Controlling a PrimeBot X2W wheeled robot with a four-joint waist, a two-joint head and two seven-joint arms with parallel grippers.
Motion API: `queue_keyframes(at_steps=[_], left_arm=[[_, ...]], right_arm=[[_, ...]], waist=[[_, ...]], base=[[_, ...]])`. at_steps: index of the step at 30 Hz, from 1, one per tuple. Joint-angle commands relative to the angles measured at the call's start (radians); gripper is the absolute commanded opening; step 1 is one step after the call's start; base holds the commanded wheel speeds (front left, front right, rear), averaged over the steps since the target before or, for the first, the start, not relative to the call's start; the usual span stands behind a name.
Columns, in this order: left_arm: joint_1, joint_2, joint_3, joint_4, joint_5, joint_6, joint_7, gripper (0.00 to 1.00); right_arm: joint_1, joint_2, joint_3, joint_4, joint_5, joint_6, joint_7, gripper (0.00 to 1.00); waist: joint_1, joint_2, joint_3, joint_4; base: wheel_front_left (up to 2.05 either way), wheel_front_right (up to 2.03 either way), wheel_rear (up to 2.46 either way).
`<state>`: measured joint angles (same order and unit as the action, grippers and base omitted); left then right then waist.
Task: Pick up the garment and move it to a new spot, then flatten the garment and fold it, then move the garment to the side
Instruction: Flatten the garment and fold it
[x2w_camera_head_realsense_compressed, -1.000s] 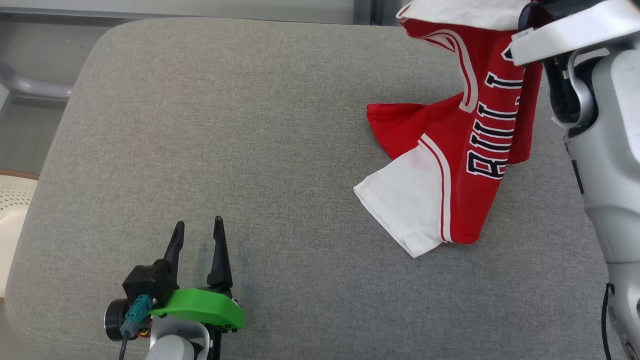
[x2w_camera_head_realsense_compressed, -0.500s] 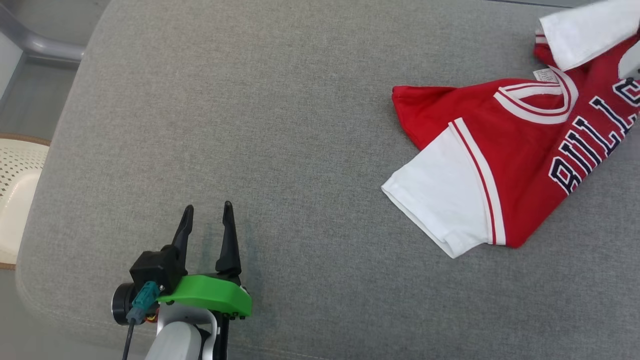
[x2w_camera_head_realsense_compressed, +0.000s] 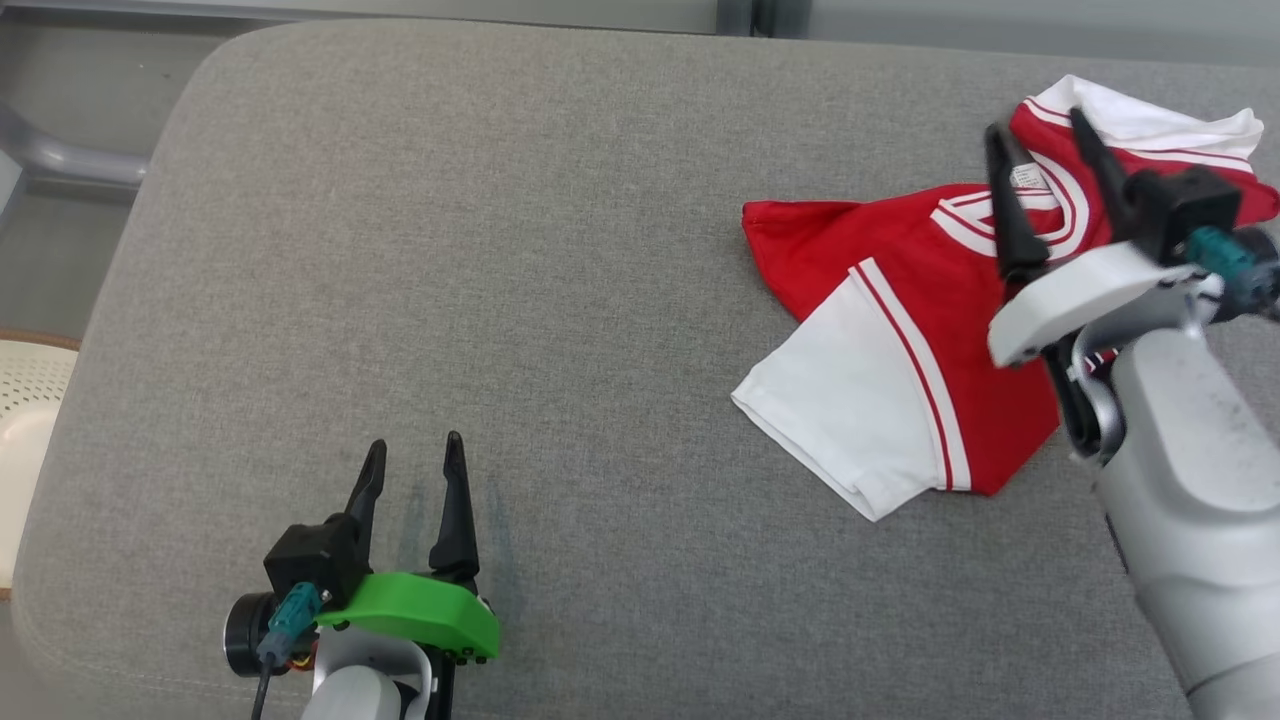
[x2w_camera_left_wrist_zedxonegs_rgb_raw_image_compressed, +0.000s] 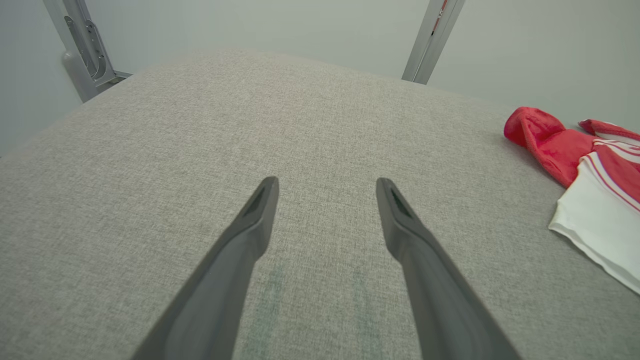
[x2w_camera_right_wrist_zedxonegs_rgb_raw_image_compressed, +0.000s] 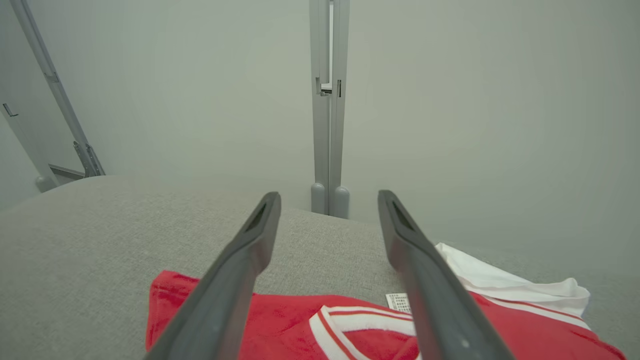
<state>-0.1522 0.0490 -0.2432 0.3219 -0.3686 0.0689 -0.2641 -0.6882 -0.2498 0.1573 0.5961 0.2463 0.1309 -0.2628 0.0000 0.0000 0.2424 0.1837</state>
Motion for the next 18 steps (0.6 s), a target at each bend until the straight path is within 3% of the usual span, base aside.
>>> queue_keyframes(at_steps=[1,7,18], left_arm=[[0.012,0.003,0.005,0.004,0.005,-0.007,0.000,1.00],[0.026,0.003,0.014,0.016,0.013,-0.015,0.000,1.00],[0.035,0.003,0.002,0.015,0.006,-0.016,0.000,1.00]], right_arm=[[0.039,0.004,0.044,-0.013,0.028,0.000,-0.003,1.00],[0.153,0.008,0.247,-0.043,0.123,0.000,-0.003,1.00],[0.203,-0.002,0.549,0.062,0.219,0.000,0.031,1.00]], waist=[[0.0000,0.0000,-0.030,-0.014],[0.0000,0.0000,-0.055,-0.020],[0.0000,0.0000,-0.057,-0.004]], base=[[0.00,0.00,0.00],[0.00,0.00,0.00],[0.00,0.00,0.00]])
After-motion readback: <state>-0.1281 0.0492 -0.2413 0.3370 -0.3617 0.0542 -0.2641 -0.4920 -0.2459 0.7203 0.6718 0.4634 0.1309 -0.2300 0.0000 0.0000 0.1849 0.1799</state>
